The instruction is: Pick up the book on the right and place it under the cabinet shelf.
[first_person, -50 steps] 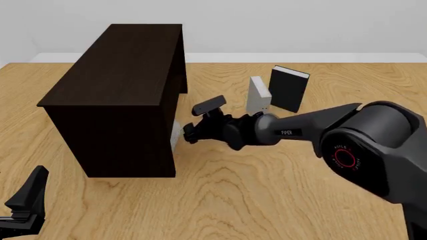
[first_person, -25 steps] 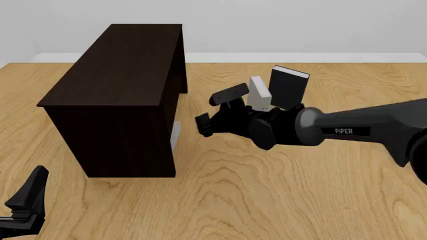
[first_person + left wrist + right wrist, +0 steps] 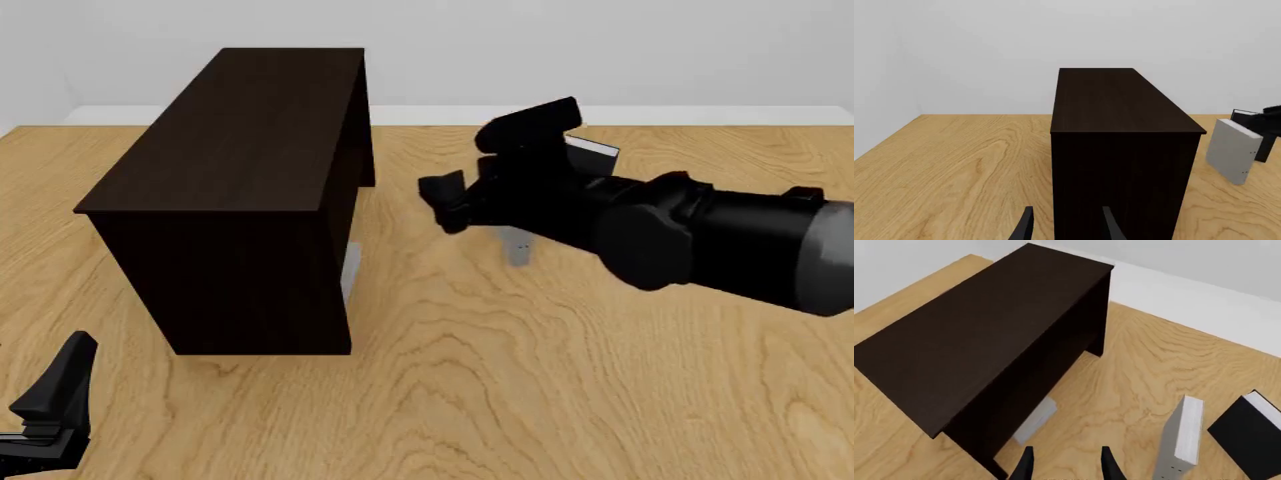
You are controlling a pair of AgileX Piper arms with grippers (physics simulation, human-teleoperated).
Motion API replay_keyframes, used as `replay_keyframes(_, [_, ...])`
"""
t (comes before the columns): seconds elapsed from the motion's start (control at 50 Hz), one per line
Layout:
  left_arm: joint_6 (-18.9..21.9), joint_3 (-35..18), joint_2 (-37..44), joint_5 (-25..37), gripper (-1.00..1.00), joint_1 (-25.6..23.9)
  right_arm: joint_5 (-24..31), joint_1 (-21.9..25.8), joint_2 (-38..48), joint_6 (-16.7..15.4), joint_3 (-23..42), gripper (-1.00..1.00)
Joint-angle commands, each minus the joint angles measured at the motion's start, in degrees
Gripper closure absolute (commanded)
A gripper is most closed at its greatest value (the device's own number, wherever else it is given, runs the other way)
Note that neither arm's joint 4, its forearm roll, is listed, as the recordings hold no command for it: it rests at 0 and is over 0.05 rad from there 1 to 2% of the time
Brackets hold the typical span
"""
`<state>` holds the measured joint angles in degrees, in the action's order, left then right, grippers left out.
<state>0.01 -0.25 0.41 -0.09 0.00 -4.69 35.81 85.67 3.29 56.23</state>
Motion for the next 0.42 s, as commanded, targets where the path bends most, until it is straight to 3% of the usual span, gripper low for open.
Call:
replay_keyframes(0.02, [0.00,0.00,0.00,0.00,-1.00,0.00,3.70,-0.29,-8.45,0.79,-1.39,-1.00])
replay_keyframes(0.04, [0.00,0.00,0.00,0.00,-1.00,0.00,4.09,-0.73,-9.19,2.15,-1.25,-1.00])
replay_keyframes(0.08, [0.00,0.00,0.00,0.00,-1.00,0.00,3.87,-1.20,-9.94,1.35,-1.40,-1.00])
replay_keyframes(0.22, [0.00,0.00,0.00,0.00,-1.00,0.00,5.88,-2.49,-15.28,4.30,-1.36,-1.00])
replay_keyframes(0.42, [0.00,0.00,0.00,0.00,-1.00,0.00,8.83,-5.25,-20.02,4.92,0.24,-1.00])
